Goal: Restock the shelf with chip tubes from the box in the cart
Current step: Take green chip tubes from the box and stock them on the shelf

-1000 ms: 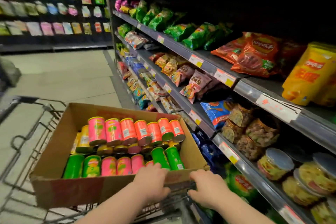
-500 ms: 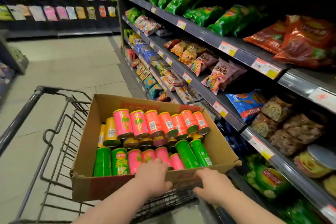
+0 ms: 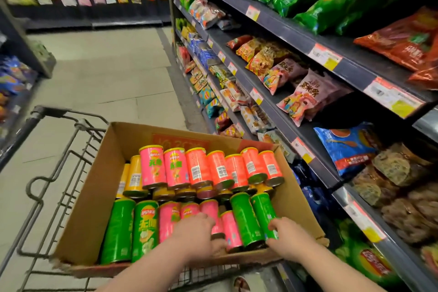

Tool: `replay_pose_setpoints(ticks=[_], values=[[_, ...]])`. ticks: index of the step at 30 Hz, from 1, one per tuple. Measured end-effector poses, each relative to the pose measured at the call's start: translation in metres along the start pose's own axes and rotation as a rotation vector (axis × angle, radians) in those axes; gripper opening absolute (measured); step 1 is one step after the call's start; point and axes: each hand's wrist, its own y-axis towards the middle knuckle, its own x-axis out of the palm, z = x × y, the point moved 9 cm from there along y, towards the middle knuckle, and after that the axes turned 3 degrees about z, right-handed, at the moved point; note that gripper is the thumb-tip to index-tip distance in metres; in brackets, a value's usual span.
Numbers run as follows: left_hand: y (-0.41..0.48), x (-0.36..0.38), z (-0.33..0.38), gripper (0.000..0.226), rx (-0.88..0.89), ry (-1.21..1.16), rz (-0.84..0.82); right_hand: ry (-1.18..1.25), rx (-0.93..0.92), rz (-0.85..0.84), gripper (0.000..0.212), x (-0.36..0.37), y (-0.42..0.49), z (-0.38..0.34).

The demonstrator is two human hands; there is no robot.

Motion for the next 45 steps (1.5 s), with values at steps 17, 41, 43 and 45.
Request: replay_pose_setpoints(ticks=[17,41,43,45], values=[[0.117,0.073,0.039,0.068,-0.229,-0.266,-0.302,0.147,0.027,-0.246,0.059,0.048,0.124,0.068],[0.14,0.122,0.042,0.075,-0.816,-1.054,-0.161,0.675,0.233,-0.304,0.121,0.091,0.146,0.086],[0.137,0.122,0.043,0.088,-0.835,-1.128,-0.175,0.77,0.269,-0.323,0.114,0.084,0.142,0.083],[0.135,0.123,0.042,0.1,-0.859,-1.195,-0.184,0.861,0.338,-0.337,0.099,0.078,0.136,0.084]])
